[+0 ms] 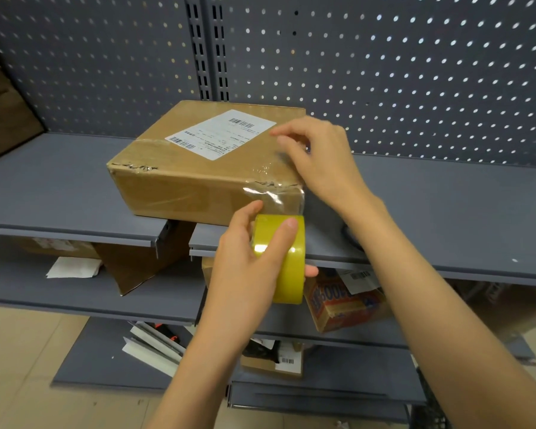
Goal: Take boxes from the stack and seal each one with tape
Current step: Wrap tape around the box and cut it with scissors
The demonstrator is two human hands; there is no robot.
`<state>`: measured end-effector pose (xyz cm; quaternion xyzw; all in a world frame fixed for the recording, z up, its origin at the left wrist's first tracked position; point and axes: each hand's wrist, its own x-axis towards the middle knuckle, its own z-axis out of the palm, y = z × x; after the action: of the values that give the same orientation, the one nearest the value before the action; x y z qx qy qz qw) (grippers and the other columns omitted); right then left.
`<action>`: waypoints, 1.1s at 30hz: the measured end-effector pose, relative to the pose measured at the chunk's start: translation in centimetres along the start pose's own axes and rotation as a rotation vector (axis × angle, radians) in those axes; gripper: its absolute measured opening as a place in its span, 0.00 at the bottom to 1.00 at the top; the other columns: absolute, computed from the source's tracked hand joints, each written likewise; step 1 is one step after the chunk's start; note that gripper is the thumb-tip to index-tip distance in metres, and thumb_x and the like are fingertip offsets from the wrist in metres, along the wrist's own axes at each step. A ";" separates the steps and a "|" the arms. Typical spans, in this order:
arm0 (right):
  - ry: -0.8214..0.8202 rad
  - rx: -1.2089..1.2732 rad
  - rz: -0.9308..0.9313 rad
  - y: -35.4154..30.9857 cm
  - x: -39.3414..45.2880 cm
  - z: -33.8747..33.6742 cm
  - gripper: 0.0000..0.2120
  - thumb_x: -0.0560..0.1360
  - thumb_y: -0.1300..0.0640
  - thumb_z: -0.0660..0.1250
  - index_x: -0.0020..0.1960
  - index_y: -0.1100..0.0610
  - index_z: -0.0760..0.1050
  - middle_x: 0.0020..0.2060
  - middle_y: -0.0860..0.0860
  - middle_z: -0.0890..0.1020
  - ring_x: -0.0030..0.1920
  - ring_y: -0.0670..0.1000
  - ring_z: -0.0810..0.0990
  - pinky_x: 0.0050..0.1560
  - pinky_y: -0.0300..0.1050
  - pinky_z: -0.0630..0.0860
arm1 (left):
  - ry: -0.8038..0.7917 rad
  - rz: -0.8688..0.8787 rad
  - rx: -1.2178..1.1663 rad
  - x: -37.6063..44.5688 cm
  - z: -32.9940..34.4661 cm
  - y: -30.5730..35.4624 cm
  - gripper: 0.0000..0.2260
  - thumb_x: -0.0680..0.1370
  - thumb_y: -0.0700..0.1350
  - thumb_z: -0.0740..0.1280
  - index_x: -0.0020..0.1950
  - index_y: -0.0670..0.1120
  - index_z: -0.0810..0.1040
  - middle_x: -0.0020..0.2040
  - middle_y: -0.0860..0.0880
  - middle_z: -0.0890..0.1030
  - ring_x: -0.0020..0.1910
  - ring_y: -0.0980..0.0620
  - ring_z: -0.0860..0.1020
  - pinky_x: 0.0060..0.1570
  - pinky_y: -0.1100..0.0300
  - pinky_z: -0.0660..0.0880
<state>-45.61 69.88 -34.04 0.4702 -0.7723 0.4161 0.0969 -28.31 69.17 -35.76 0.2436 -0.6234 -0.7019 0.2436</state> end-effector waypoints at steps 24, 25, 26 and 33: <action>-0.500 -0.271 -0.009 -0.1 -1.8 0.5 0.23 0.84 0.53 0.45 0.77 0.59 0.53 0.77 0.52 0.55 0.77 0.48 0.51 0.73 0.39 0.44 | 0.118 0.011 0.074 -1.6 0.0 -1.9 0.14 0.78 0.46 0.65 0.58 0.60 0.65 0.30 0.60 0.80 0.26 0.50 0.82 0.32 0.54 0.81; -0.499 -0.267 -0.007 -0.2 -1.9 0.6 0.23 0.84 0.53 0.45 0.77 0.59 0.53 0.77 0.52 0.55 0.77 0.48 0.51 0.73 0.38 0.43 | 0.116 0.023 0.084 -1.7 0.0 -1.9 0.13 0.78 0.46 0.65 0.56 0.61 0.65 0.30 0.61 0.80 0.26 0.50 0.81 0.33 0.52 0.81; -0.498 -0.266 -0.003 -0.2 -1.9 0.6 0.23 0.84 0.53 0.45 0.77 0.59 0.53 0.77 0.52 0.55 0.77 0.48 0.51 0.72 0.38 0.43 | 0.113 0.029 0.090 -1.8 0.0 -2.0 0.12 0.78 0.47 0.65 0.55 0.61 0.66 0.31 0.62 0.80 0.26 0.51 0.81 0.34 0.50 0.81; -0.478 -0.255 0.010 -0.3 -2.1 0.8 0.22 0.84 0.54 0.45 0.77 0.59 0.53 0.77 0.51 0.55 0.77 0.48 0.50 0.72 0.37 0.42 | 0.079 0.028 0.122 -1.9 -0.6 -2.3 0.14 0.78 0.49 0.64 0.63 0.56 0.69 0.30 0.58 0.80 0.27 0.50 0.82 0.31 0.58 0.79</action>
<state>-44.08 70.58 -35.53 0.5350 -0.8218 0.1933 -0.0317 -26.59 70.21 -37.98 0.2767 -0.6582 -0.6491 0.2623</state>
